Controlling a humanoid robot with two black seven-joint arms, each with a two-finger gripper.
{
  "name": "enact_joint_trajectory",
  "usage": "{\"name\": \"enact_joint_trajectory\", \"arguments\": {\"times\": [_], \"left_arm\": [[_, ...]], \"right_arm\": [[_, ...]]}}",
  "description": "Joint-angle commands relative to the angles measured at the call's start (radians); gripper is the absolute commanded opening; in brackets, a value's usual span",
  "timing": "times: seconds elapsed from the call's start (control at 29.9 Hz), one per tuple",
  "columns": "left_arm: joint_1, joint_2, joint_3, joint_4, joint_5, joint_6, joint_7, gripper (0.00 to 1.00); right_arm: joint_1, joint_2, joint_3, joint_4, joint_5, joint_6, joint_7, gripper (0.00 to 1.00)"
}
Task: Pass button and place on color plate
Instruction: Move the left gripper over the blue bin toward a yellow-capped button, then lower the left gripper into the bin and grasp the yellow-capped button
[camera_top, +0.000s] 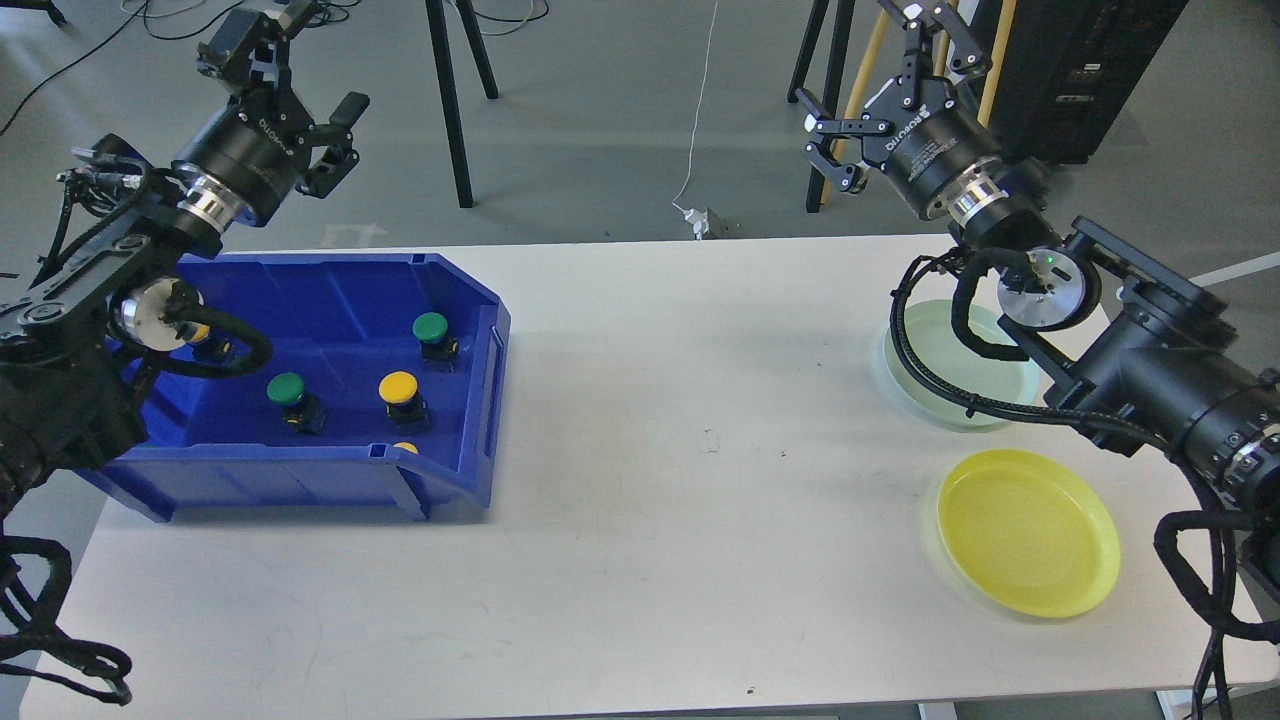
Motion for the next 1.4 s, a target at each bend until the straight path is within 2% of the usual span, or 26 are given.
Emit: {"name": "enact_joint_trajectory", "arguments": {"times": [0.0, 0.27, 0.4, 0.5, 0.67, 0.84, 0.94, 1.0, 1.14, 1.2, 1.37], "left_arm": [[0.003, -0.006, -0.03, 0.0, -0.05, 0.0, 0.0, 1.0], [0.027, -0.015, -0.058, 0.007, -0.104, 0.0, 0.0, 1.0], [0.061, -0.02, -0.123, -0.094, -0.124, 0.0, 0.0, 1.0], [0.076, 0.058, -0.223, -0.188, -0.116, 0.0, 0.0, 1.0], [0.064, 0.279, -0.207, -0.315, -0.038, 0.0, 0.0, 1.0], [0.033, 0.475, -0.161, -0.548, 0.401, 0.0, 0.0, 1.0], [0.001, 0.58, -0.031, -0.722, 0.783, 0.0, 0.0, 1.0], [-0.048, 0.598, 0.1, -0.754, 0.988, 0.0, 0.0, 0.99], [-0.128, 0.591, 0.417, -0.747, 1.273, 0.0, 0.0, 0.99], [-0.166, 0.556, 0.529, -0.715, 1.347, 0.0, 0.0, 0.99], [-0.201, 0.419, 0.602, -0.58, 1.386, 0.0, 0.0, 0.99]], "right_arm": [[0.003, -0.004, 0.0, -0.002, 0.001, 0.0, 0.001, 1.0], [-0.002, -0.011, 0.002, -0.005, 0.001, 0.0, 0.008, 1.0], [-0.002, -0.013, 0.002, -0.002, 0.001, 0.0, 0.012, 1.0], [-0.014, -0.019, 0.002, 0.008, 0.0, 0.0, 0.012, 1.0], [-0.037, -0.06, 0.032, 0.009, 0.001, 0.0, 0.014, 1.0], [-0.075, -0.07, 0.045, 0.025, 0.001, 0.0, 0.014, 1.0], [-0.095, -0.079, 0.045, 0.026, 0.001, 0.0, 0.012, 1.0], [-0.106, -0.084, 0.045, 0.026, 0.003, 0.0, 0.014, 1.0], [-0.132, -0.097, 0.045, 0.025, 0.001, 0.0, 0.011, 1.0], [-0.144, -0.102, 0.045, 0.023, 0.001, 0.0, 0.011, 1.0], [-0.164, -0.102, 0.043, 0.021, 0.001, 0.0, 0.011, 1.0]]}}
